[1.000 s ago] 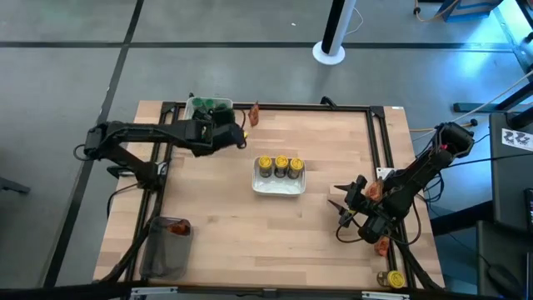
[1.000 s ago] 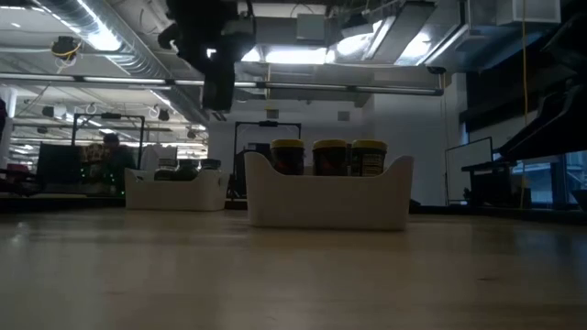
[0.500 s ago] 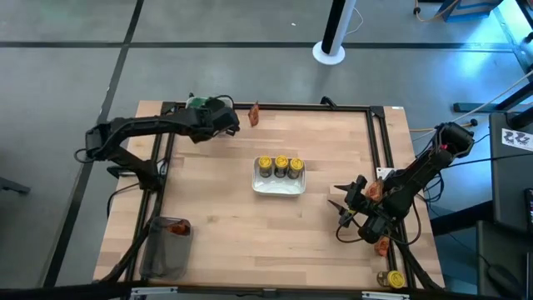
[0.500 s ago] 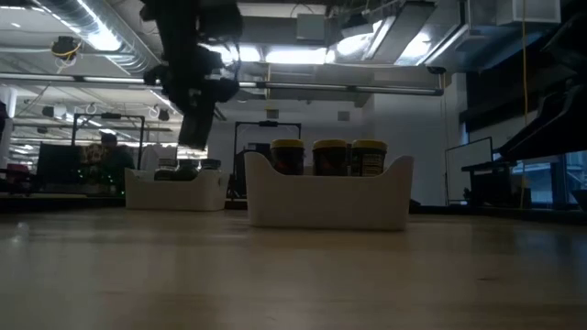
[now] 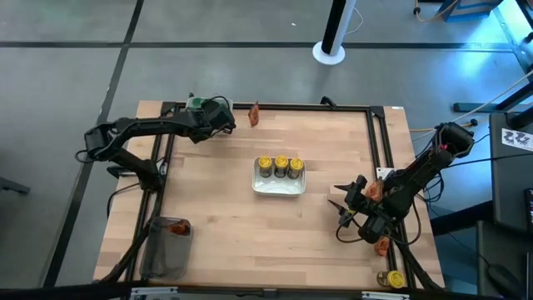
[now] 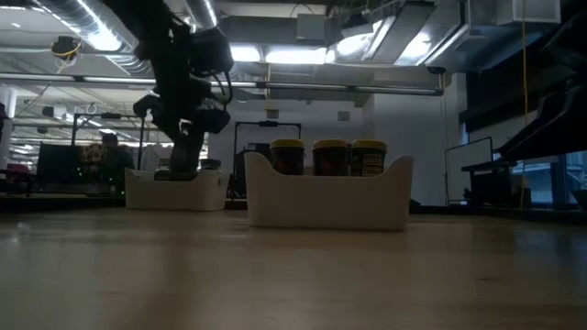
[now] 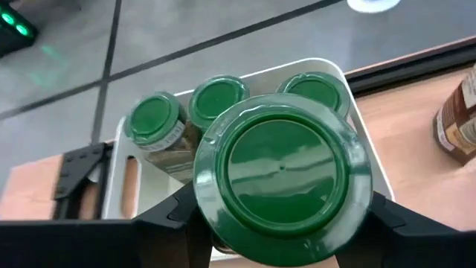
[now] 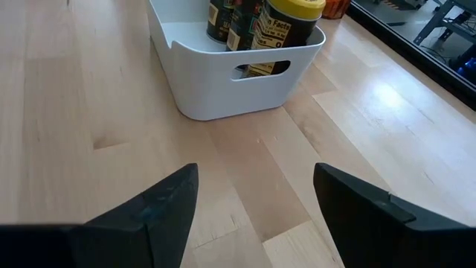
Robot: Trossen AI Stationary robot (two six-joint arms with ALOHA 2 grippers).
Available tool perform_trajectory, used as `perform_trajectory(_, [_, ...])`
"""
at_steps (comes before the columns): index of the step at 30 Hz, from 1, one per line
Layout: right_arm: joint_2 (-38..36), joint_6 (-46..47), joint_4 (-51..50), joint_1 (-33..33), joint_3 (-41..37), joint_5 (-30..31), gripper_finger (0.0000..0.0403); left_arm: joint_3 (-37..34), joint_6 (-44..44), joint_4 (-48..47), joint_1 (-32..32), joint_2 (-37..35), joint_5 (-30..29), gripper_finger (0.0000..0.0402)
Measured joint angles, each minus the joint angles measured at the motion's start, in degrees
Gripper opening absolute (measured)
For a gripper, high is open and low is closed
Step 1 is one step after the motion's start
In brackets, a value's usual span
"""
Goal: Sort spices by type
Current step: Put the green seasoning bottle into the top white bin
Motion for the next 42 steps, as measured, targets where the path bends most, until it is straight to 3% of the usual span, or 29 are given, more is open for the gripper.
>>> perform_trajectory(12, [0.00, 0.00, -0.01, 0.00, 0.00, 0.00, 0.0269, -8.79, -0.20, 13.23, 3.18, 0.00, 2.07, 0.0194])
perform_trajectory(33, [0.00, 0.00, 0.00, 0.00, 0.00, 0.01, 0.0269, -14.96, -1.23, 20.78, 3.48, 0.00, 2.04, 0.0197])
perform_trajectory(42, [0.00, 0.00, -0.01, 0.00, 0.00, 0.02, 0.0269, -14.96, -0.76, 21.37, 3.48, 0.00, 1.58, 0.0246])
